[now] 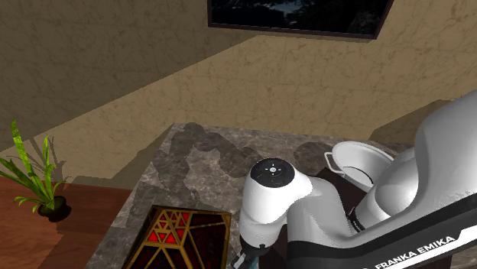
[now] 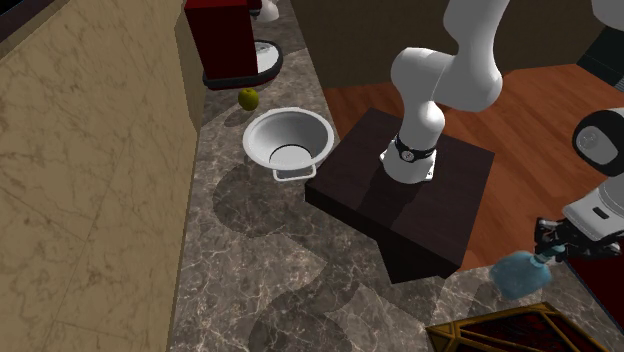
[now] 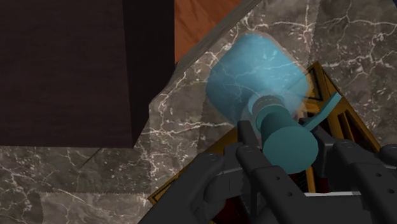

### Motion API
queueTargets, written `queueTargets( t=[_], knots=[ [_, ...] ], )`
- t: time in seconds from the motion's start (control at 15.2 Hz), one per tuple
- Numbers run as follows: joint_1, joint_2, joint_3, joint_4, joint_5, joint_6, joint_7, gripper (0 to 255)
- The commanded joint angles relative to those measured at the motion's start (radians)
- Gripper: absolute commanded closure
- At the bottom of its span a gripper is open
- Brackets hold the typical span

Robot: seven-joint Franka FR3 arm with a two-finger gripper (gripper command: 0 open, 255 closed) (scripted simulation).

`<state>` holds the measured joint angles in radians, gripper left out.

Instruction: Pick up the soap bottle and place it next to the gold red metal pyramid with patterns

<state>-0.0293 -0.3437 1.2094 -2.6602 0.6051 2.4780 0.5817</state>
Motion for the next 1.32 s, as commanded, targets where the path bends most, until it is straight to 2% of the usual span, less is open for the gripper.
queueTargets(
  t=[0.0, 0.53, 0.59, 0.92, 0.99, 1.12, 1.19, 1.25],
  knots=[
    [-0.037, 0.038, 0.044, -0.008, -0.017, 0.047, 0.013, 255],
    [-0.038, 0.038, 0.044, -0.008, -0.017, 0.046, 0.013, 255],
    [-0.037, 0.038, 0.044, -0.008, -0.017, 0.046, 0.013, 0],
    [-0.037, 0.038, 0.044, -0.008, -0.017, 0.046, 0.013, 0],
    [0.014, -0.013, -0.016, -0.001, 0.008, -0.011, -0.007, 0],
    [0.084, -0.099, -0.109, 0.017, 0.030, -0.117, -0.028, 0],
    [0.103, -0.129, -0.140, 0.025, 0.032, -0.156, -0.033, 0],
    [0.103, -0.129, -0.140, 0.025, 0.032, -0.156, -0.033, 0]
  ],
)
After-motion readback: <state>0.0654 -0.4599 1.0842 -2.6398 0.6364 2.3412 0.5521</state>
